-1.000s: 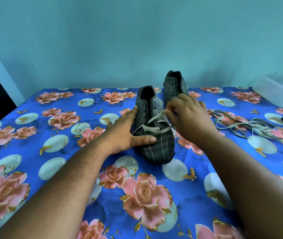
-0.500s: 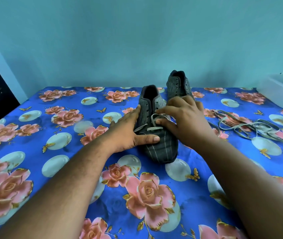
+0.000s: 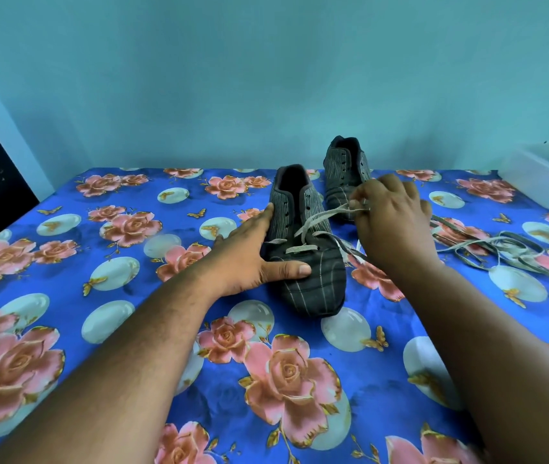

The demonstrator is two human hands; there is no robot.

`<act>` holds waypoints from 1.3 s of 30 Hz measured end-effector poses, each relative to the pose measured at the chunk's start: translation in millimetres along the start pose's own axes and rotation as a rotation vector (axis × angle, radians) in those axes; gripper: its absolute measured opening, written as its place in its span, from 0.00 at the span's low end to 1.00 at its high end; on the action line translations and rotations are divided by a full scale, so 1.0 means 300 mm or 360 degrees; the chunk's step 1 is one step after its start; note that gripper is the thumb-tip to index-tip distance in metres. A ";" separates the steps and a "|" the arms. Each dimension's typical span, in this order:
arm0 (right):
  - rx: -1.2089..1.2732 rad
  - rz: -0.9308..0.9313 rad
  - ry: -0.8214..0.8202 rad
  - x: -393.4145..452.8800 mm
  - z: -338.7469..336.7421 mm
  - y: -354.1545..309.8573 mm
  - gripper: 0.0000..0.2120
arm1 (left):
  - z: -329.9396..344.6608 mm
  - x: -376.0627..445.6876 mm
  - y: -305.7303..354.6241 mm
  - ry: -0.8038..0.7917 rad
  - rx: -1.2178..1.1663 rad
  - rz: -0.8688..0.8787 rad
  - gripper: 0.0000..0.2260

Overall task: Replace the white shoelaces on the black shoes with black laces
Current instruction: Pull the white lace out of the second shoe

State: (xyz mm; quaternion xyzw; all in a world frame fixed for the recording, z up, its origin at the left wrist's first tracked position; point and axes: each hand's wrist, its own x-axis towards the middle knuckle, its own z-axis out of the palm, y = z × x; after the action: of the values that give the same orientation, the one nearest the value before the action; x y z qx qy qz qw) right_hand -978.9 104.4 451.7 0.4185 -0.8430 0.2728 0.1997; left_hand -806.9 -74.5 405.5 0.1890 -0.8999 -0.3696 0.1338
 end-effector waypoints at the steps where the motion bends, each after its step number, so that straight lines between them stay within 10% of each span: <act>1: 0.0069 -0.0043 -0.0012 -0.002 -0.003 -0.007 0.10 | 0.000 0.001 0.000 0.0002 0.0003 0.0004 0.56; 7: 0.0183 -0.0544 -0.0259 -0.035 0.006 -0.072 0.20 | -0.006 -0.013 0.011 0.0042 0.0142 -0.0039 0.60; 22: 0.0084 0.0147 -0.0001 0.001 0.013 0.022 0.07 | -0.011 -0.018 0.031 0.0014 0.0066 -0.0013 0.58; 29: 0.0228 -0.0487 -0.0234 -0.038 0.022 -0.078 0.20 | -0.011 -0.021 0.028 0.0027 0.0107 -0.0080 0.61; 39: 0.0389 -0.0135 -0.0039 -0.009 0.014 -0.035 0.03 | -0.005 -0.011 0.012 -0.0007 0.0017 -0.0059 0.58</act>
State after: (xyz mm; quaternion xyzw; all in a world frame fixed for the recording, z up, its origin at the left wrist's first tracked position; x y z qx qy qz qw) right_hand -969.3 97.9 450.0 0.4783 -0.7874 0.3597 0.1481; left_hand -804.3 -71.6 409.0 0.2056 -0.8985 -0.3676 0.1239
